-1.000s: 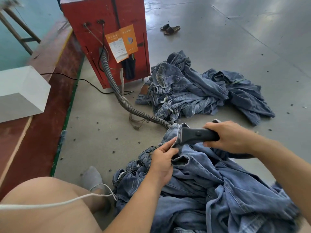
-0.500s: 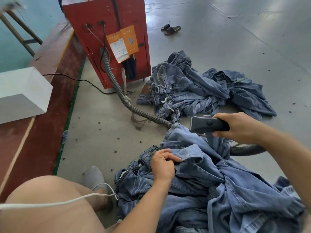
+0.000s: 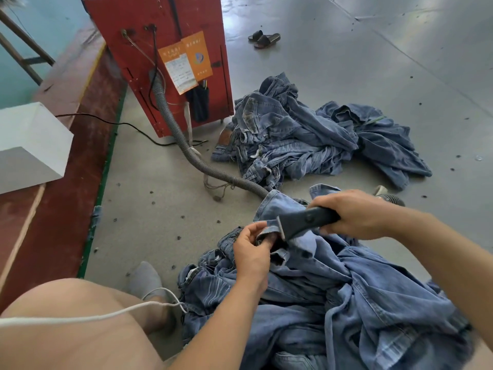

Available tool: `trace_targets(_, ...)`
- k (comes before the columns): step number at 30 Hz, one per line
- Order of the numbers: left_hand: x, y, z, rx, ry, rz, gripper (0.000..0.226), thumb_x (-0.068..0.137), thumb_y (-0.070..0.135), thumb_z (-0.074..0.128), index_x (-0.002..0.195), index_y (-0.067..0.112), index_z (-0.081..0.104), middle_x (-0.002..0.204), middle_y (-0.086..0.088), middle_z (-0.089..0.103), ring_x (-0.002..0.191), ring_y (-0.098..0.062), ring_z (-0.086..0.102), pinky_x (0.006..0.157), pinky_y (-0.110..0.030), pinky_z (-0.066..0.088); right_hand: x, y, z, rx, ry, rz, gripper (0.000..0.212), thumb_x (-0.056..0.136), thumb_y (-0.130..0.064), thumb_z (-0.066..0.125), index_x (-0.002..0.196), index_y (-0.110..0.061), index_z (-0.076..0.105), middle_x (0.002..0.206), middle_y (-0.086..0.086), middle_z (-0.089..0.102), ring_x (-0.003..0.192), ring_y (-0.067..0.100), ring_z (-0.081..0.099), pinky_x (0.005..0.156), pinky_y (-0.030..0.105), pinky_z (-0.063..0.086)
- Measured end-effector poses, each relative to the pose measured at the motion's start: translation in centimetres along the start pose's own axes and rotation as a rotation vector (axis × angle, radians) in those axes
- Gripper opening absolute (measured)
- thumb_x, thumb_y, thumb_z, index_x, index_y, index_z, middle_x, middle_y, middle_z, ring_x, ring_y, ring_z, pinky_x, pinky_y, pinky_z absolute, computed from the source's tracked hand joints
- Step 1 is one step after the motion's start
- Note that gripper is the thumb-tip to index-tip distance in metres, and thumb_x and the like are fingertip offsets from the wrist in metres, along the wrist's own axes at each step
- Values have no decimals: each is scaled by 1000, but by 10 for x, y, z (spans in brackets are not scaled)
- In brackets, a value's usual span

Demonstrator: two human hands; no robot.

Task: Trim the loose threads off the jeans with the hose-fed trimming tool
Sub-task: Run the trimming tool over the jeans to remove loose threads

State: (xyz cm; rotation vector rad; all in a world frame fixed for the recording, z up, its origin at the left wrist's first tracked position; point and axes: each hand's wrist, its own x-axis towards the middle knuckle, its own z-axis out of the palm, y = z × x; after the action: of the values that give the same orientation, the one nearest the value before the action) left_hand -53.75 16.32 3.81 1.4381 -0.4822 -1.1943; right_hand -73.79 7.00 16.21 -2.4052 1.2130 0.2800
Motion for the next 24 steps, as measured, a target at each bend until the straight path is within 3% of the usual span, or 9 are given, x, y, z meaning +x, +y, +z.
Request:
trace_targets(4,5,9,1,-126,-123,-120,27,92,-6,68,108,14,74,110,-10,77,98,-17,71,96,-33,57,-6,16,-11,29,-17,92,31,90,-36,77,107,-47,54,96,-19,64,92,13,59,88,44,51)
trace_targets(8,-2,6,2,-109,-254,-264,20,98,-3,61,103,11,75,106,-13,76,97,-24,68,94,-39,55,0,2,7,-48,-34,7,32,92,-42,73,119,-45,57,104,-23,62,102,6,54,95,38,42)
trace_targets(12,-16,-5,0,156,-427,-362,27,97,-2,63,101,20,79,102,-3,79,88,-18,68,76,-26,55,19,-13,1,-36,305,-75,45,96,-40,69,137,-45,52,116,-13,66,110,13,56,101,46,40)
trace_targets(15,-20,-11,3,169,-467,-419,26,95,2,68,108,20,79,106,-3,79,99,-17,74,86,-27,58,34,-15,-16,-40,569,-101,54,94,-30,73,144,-34,54,114,-1,68,108,25,58,99,48,39)
trace_targets(19,-14,-11,0,84,-414,-473,22,96,2,66,110,14,78,107,-10,79,97,-23,75,86,-32,60,47,-21,-30,-257,740,-229,61,90,-14,77,146,-26,57,112,6,66,104,30,58,98,47,37)
trace_targets(24,-1,-13,-8,-23,-355,-555,24,99,2,59,112,9,77,111,-19,76,93,-30,72,90,-44,56,48,-30,-31,-487,854,-479,52,96,-6,63,145,-22,59,114,9,65,107,32,60,105,49,40)
